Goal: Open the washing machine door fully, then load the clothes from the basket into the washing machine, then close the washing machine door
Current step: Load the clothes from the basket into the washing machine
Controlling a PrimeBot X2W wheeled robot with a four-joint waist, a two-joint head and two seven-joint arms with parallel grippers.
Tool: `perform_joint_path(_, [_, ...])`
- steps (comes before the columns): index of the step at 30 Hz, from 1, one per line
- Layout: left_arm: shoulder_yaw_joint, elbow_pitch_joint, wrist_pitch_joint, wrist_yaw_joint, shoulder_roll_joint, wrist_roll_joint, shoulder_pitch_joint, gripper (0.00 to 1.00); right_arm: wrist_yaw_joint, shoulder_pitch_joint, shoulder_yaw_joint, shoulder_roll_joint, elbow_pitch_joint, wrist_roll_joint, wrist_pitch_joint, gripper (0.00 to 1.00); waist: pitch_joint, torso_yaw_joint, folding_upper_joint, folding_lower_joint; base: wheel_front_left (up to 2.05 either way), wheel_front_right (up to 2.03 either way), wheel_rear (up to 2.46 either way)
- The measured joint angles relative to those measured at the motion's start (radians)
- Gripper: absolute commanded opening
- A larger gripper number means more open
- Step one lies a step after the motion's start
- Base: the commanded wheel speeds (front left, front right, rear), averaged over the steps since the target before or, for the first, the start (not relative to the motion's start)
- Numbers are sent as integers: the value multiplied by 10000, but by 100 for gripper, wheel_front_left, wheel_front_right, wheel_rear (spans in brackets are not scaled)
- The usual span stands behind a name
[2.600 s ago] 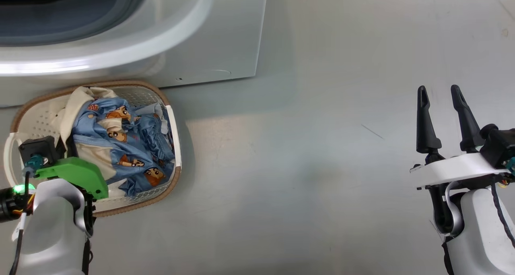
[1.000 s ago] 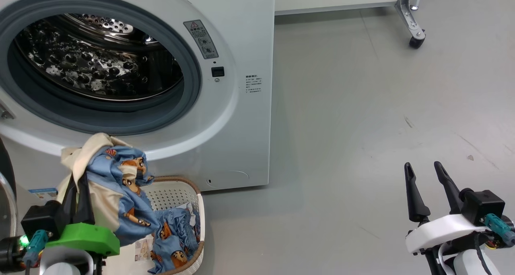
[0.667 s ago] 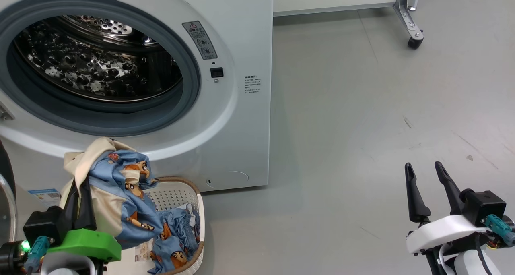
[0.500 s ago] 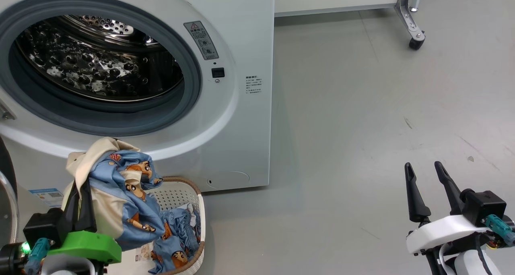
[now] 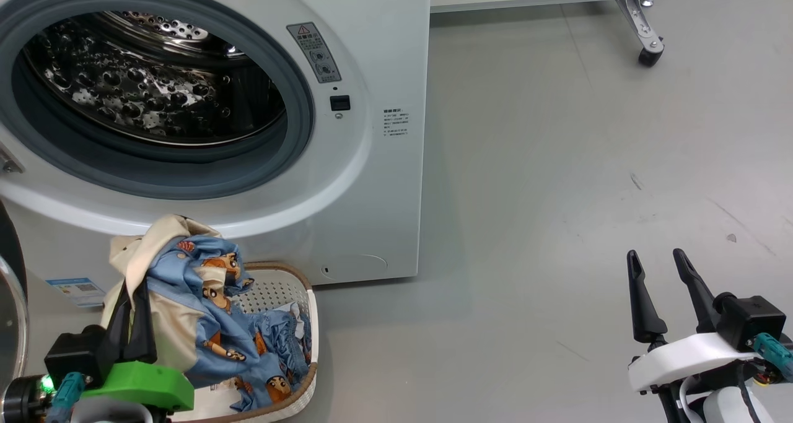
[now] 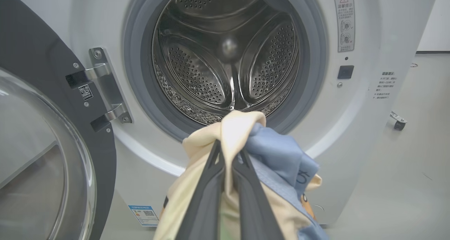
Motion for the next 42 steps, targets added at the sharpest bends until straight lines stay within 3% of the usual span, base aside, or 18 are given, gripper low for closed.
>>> perform_joint_path(14, [13, -322, 0, 0, -10, -102, -177, 0, 0, -24, 13, 46, -318, 46, 0, 100, 875, 39, 0, 0, 0, 0, 0])
perform_joint_path(31, [408, -372, -2, 65, -98, -443, -2426, 0, 0, -875, 192, 176, -723, 48, 0, 100, 2686, -178, 0, 0, 0, 0, 0])
perform_joint_path(42, [677, -151, -29, 151, 545, -360, -4074, 0, 0, -1309, 194, 267, -759, 52, 0, 100, 3629, -625, 0, 1, 0, 0, 0])
